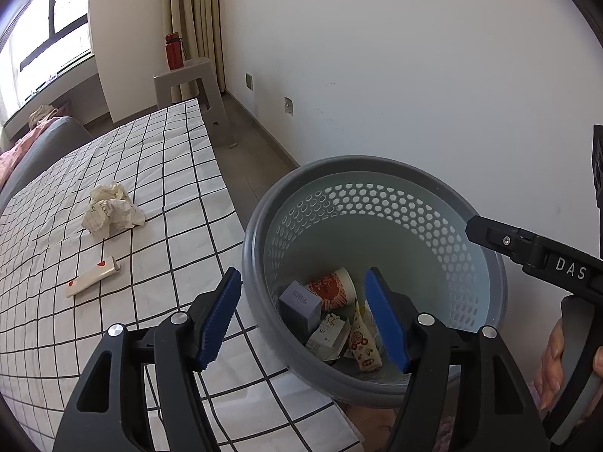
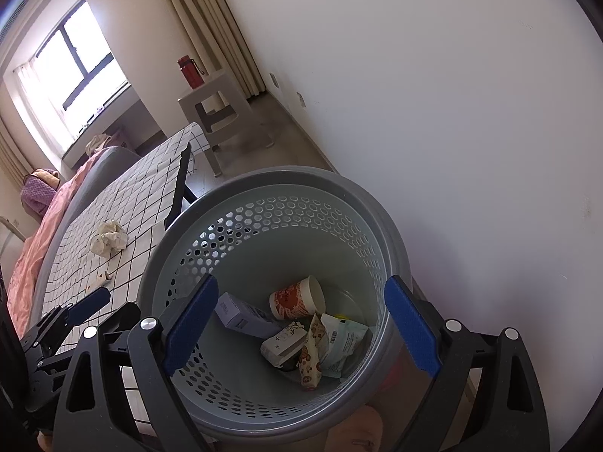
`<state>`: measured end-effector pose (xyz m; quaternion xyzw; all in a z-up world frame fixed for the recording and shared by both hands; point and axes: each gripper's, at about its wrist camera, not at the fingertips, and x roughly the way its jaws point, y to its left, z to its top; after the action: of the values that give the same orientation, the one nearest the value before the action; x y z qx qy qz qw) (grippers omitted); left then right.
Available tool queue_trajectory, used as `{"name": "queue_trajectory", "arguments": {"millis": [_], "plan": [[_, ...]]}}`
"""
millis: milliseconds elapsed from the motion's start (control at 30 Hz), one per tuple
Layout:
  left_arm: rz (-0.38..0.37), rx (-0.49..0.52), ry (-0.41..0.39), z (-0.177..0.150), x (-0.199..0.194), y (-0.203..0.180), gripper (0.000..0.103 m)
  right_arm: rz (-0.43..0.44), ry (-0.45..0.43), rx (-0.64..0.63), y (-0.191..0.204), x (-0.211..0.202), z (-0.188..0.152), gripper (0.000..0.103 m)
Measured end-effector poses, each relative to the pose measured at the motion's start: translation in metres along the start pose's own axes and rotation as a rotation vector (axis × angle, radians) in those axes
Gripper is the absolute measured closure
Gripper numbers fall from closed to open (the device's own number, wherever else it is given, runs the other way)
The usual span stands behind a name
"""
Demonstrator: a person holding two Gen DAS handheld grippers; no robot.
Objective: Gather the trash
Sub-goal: 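Move both open tools back from the wastebasket toward the white card on the bed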
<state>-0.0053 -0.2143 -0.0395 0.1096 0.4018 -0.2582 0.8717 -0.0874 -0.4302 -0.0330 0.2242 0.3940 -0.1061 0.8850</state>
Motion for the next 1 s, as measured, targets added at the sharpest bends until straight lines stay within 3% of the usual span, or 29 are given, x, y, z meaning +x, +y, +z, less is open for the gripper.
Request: {"name": "queue_trajectory", "arguments": {"millis": [333,767,1000], "plan": [[0.051,-0.042,-0.003,-0.007,-0.017,0.036,0.037,0.017,0.014,-0.013,0.010,0.006,-0.001,0.015],[0.215,-0.033,-0.027,-0.011,-0.051,0.130,0.032,0.049,0.022,-0.098,0.059,0.010,-0.007,0.013],[0.233,-0.070,0.032,-0.013,-0.034,0.186,0.031,0.066,0.022,-0.147,0.087,0.012,-0.011,0.009]]}}
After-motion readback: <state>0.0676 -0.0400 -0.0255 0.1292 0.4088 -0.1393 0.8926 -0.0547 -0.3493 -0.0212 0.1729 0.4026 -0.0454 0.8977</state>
